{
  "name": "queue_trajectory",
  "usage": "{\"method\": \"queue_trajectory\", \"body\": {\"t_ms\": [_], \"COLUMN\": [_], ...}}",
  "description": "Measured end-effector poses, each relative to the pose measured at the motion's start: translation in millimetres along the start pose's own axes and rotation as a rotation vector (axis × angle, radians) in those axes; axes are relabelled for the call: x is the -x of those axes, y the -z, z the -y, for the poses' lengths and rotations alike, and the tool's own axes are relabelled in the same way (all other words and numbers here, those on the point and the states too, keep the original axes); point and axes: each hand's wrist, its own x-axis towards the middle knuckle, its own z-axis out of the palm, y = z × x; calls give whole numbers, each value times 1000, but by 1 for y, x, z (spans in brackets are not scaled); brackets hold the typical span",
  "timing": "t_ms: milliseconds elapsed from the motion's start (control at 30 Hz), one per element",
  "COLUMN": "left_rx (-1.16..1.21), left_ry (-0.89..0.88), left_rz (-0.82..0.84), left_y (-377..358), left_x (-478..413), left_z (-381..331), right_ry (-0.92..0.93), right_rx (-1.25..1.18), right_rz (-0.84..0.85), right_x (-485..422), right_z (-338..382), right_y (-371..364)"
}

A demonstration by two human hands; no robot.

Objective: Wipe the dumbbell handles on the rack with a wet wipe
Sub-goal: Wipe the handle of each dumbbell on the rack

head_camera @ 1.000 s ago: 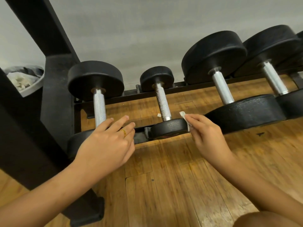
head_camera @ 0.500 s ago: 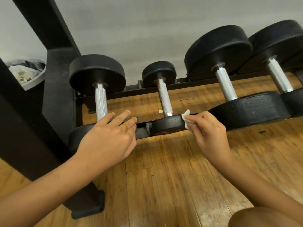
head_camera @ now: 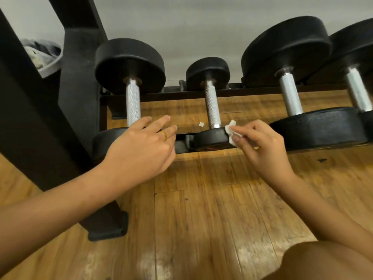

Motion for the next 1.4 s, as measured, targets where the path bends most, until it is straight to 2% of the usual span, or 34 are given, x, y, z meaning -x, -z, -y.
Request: {"method": "queue_trajectory", "body": {"t_ms": [67,100,200,267,367,433,533,667,833,1033,1133,1200,1267,1400], "left_rx": [-8,-13,-27,-27,-23,-31,-37,-43,-61,-61,-60,-48,-51,-57], "left_ry": [2,5,-2,2,-1,-2,0,-3,-11,-9,-8,-13,-14,-14], "left_rz": [-3,-1,9,13,12,1,7,-8,-12,-2,-7,3,4,0], "left_y": [0,0,0,0,0,0,0,1,0,2,2,1,1,0], "left_x": [0,0,0,0,1,1,1,1,2,4,3,3,3,5], "left_z": [-1,-1,1,1,0,0,1,1,1,3,3,4,4,4], "right_ry": [-25,21,256,308,190,182,224,87,-11,5,-33,-31,14,5], "right_rx": [4,43,156,179,83,41,103,148,138,221,162,94,69,12], "right_rz": [1,39,333,524,678,739,896,1124,1311,1366,1317,1204,1023,495], "right_x": [-1,-6,-40,-66,-86,-90,-110,-137,-154,-154,-150,-136,-114,-54], "right_z": [-2,1,20,30,27,26,36,49,51,58,55,48,36,14], "right_y": [5,6,2,1,11,14,-5,-34,-30,-57,-35,-10,11,20]}}
